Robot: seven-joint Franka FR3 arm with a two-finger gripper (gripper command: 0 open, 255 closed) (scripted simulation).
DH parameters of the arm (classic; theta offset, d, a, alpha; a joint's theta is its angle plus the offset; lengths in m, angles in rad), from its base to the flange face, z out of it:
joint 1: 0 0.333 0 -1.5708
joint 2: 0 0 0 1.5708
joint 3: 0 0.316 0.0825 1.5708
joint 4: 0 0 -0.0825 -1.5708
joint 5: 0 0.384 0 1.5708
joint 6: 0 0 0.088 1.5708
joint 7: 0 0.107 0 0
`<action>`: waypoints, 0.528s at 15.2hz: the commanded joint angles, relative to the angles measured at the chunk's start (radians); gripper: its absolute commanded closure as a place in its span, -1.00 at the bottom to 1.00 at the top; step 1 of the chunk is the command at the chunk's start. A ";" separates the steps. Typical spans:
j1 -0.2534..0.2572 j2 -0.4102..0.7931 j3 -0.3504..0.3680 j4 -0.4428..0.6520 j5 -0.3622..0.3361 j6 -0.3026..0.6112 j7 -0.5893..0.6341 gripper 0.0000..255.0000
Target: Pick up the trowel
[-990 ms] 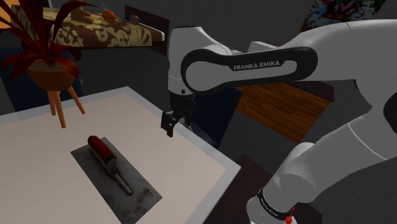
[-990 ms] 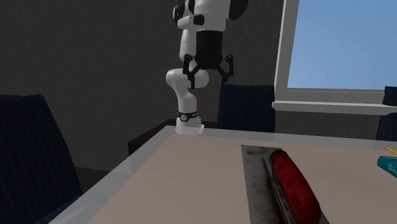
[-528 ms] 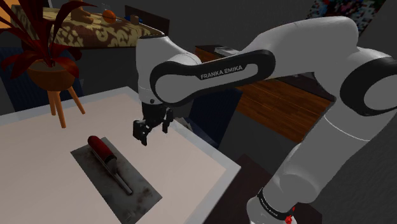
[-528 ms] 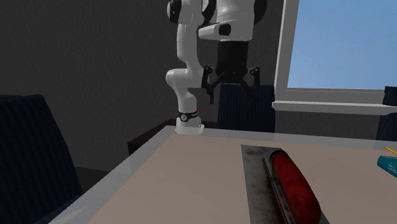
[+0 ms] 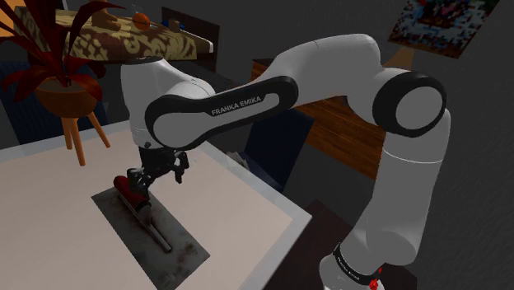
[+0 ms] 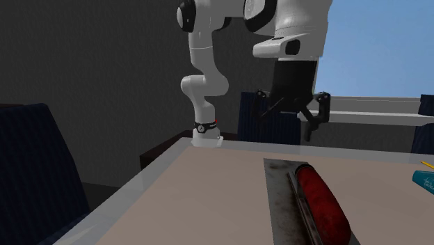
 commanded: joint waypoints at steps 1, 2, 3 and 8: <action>0.043 0.090 -0.009 0.089 -0.045 -0.011 0.045 -1.00; 0.066 0.133 -0.015 0.138 -0.065 -0.021 0.062 -1.00; 0.090 0.177 -0.022 0.189 -0.082 -0.032 0.077 -1.00; 0.106 0.219 -0.035 0.191 -0.102 0.005 0.090 -1.00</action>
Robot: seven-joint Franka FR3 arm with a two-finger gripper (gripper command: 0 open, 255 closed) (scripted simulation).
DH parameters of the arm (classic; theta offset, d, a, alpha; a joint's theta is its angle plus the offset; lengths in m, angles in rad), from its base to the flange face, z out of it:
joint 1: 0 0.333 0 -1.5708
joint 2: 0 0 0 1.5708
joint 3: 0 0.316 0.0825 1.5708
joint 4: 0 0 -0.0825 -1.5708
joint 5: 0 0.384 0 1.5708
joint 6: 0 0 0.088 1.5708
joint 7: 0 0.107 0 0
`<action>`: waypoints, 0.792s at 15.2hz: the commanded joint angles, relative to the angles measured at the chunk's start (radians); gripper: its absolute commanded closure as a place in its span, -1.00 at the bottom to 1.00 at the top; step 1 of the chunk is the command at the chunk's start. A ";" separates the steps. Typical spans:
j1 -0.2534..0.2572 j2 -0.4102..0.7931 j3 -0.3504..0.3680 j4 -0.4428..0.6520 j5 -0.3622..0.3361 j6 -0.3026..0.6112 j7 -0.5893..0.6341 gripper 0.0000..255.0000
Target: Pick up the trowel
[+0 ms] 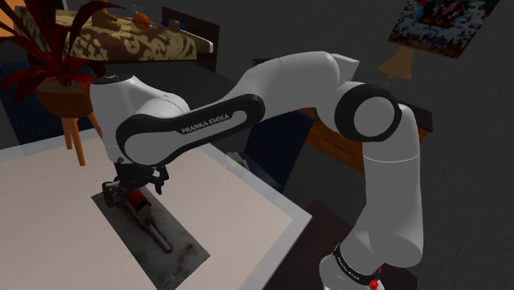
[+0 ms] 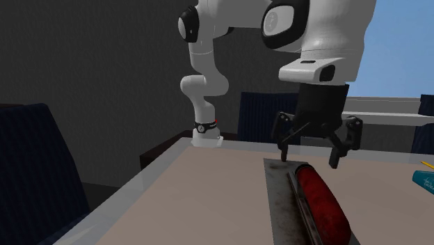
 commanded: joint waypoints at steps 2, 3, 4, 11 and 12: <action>0.004 0.019 -0.006 -0.011 -0.010 0.028 0.006 -1.00; 0.005 0.024 -0.008 -0.017 -0.013 0.039 0.008 -1.00; 0.005 0.027 -0.009 -0.020 -0.015 0.045 0.009 -1.00; 0.005 0.025 -0.009 -0.022 -0.015 0.045 0.009 1.00; 0.005 0.026 -0.009 -0.021 -0.015 0.045 0.009 1.00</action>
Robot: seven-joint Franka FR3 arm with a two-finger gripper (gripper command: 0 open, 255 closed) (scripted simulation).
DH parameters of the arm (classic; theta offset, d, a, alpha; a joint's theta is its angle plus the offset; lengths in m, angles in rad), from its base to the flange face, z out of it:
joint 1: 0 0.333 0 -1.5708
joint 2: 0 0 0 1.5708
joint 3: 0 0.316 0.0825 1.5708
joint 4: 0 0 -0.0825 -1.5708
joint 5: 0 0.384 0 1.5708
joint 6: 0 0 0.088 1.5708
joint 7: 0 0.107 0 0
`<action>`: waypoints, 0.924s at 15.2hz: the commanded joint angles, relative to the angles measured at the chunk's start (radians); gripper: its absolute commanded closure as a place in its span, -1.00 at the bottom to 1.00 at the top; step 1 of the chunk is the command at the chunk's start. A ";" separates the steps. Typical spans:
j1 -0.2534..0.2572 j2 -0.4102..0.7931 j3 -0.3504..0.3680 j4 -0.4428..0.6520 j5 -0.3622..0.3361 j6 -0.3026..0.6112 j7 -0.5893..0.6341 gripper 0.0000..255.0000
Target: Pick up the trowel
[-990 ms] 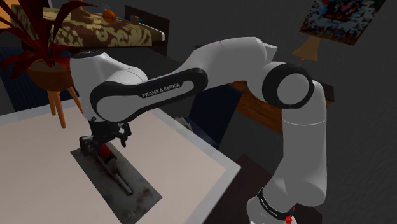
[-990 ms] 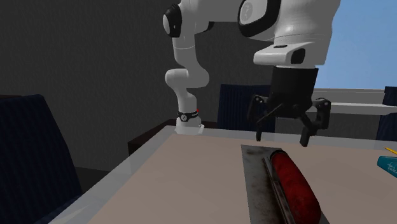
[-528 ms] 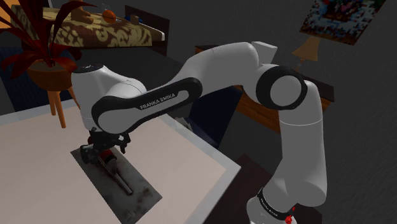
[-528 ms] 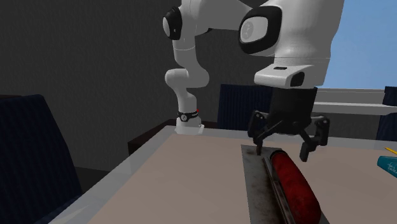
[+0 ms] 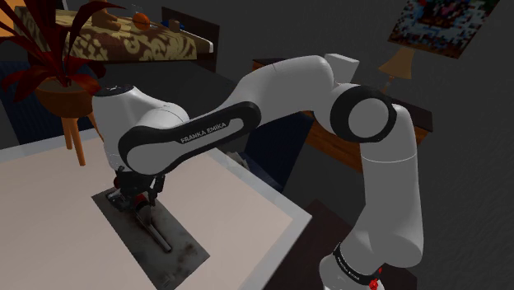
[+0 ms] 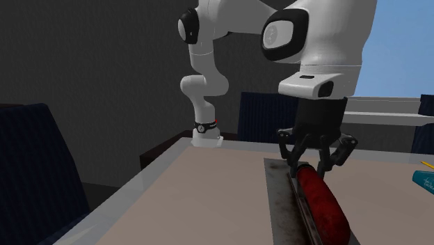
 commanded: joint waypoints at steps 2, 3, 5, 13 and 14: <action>0.000 0.000 0.000 -0.001 0.000 0.000 0.000 1.00; 0.000 0.003 -0.001 0.002 -0.001 0.000 0.000 1.00; -0.002 -0.009 0.003 0.012 0.006 -0.020 -0.004 1.00; -0.005 -0.046 0.016 0.067 0.028 -0.108 -0.017 1.00; -0.005 -0.050 0.018 0.075 0.030 -0.119 -0.019 1.00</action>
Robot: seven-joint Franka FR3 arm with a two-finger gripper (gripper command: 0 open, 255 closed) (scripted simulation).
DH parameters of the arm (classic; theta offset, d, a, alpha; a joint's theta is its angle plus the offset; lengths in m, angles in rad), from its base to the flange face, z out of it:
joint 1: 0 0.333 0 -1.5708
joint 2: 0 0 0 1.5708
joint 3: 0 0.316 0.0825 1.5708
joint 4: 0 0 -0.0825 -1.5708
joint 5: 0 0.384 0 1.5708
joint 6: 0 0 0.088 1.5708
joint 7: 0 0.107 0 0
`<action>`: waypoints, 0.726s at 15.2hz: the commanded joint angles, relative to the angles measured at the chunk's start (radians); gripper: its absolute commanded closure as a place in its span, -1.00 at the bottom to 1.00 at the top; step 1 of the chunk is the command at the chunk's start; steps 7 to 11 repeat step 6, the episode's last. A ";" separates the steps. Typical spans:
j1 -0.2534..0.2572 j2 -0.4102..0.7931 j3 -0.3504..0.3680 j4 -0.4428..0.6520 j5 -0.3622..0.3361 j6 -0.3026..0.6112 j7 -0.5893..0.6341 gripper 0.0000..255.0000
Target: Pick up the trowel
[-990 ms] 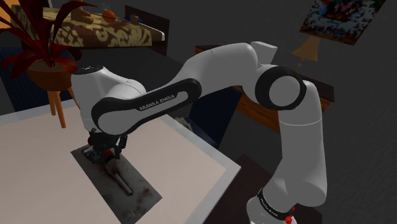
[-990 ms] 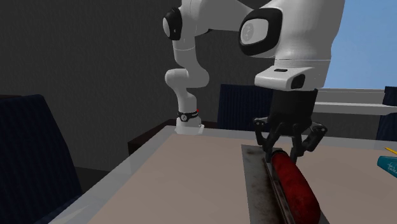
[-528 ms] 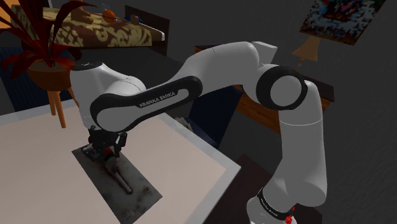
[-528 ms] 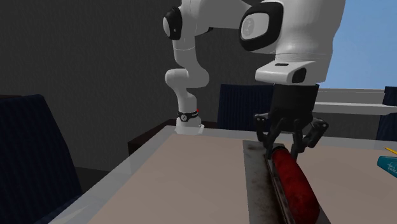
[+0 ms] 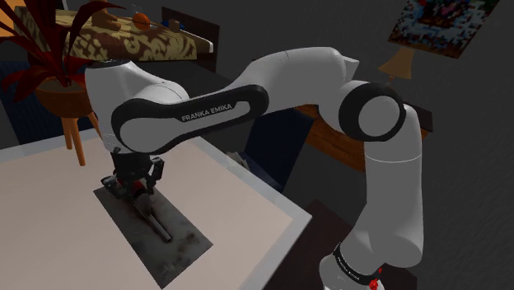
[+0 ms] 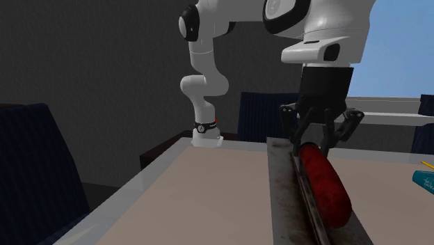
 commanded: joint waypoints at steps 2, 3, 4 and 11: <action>-0.001 -0.013 0.004 0.026 0.008 -0.037 -0.005 1.00; 0.000 -0.016 0.006 0.035 0.010 -0.048 -0.007 1.00; 0.000 -0.019 0.007 0.044 0.012 -0.060 -0.008 1.00; 0.000 -0.020 0.007 0.046 0.012 -0.062 -0.008 1.00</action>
